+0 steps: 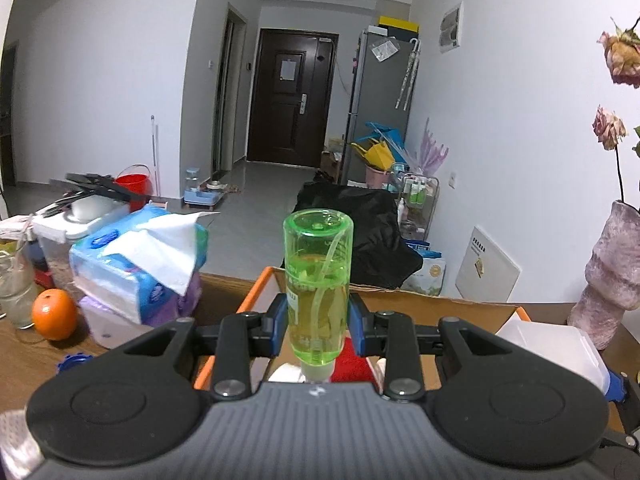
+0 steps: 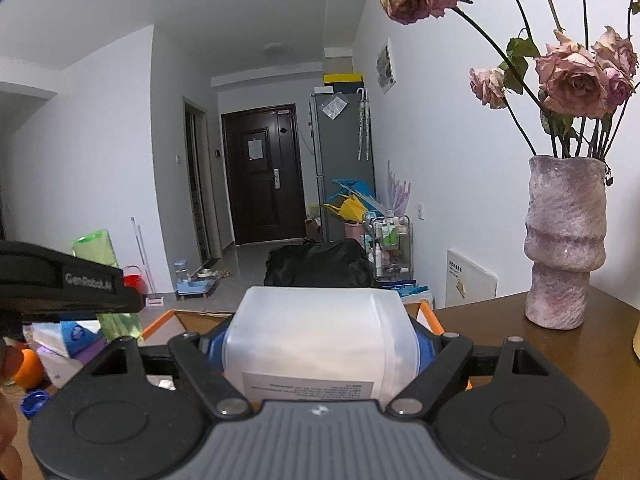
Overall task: Organize rigid objects
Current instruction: 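Carry the white plastic box and green spray bottle with both grippers over the box, then open both grippers to drop the plastic box and spray bottle into the box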
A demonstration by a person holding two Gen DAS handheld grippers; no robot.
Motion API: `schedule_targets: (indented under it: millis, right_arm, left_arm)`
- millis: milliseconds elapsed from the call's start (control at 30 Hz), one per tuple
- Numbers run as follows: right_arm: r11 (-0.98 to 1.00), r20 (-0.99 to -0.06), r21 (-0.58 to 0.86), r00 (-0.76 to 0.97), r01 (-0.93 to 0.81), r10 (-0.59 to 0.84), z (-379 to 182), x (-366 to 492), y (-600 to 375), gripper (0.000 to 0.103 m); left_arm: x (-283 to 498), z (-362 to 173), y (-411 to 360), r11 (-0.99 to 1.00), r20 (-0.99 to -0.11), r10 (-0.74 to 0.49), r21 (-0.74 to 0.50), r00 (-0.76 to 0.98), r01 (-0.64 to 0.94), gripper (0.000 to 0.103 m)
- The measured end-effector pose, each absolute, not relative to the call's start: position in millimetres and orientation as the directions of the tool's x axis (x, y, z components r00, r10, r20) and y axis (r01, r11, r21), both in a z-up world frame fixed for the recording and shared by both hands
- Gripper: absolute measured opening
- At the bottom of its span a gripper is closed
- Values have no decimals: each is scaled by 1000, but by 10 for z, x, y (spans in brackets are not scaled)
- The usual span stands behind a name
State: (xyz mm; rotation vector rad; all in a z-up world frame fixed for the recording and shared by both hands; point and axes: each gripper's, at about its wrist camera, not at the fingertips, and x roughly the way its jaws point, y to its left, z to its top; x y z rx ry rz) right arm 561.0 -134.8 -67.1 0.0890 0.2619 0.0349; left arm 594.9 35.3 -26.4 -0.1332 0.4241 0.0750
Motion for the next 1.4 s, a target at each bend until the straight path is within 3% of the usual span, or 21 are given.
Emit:
schedule_targets:
  millis: [700, 767, 800, 867, 933, 1400]
  right_arm:
    - [998, -340, 40, 940, 48, -32, -838, 5970, -1435, 82]
    - [999, -369, 25, 929, 35, -24, -863, 6012, -1427, 82]
    - [999, -388, 18, 921, 30, -20, -884, 6038, -1425, 82]
    - [999, -400, 7, 916, 39, -33, -907, 6061, -1420, 87]
    - [998, -399, 11, 915, 57, -48, -912, 6062, -1436, 98]
    - [997, -400, 21, 915, 74, -60, -926, 6058, -1475, 103]
  left_arm:
    - [6342, -509, 246, 995, -443, 39, -63, 896, -74, 34]
    - [6333, -511, 222, 996, -449, 29, -59, 893, -62, 42]
    - [6338, -513, 223, 997, -453, 32, -53, 891, -63, 59]
    - [6331, -517, 213, 996, -447, 59, -37, 893, -84, 81]
    - [6301, -503, 198, 996, -426, 74, -13, 901, -88, 83]
    - [6242, -478, 199, 995, -408, 86, -3, 909, -96, 102]
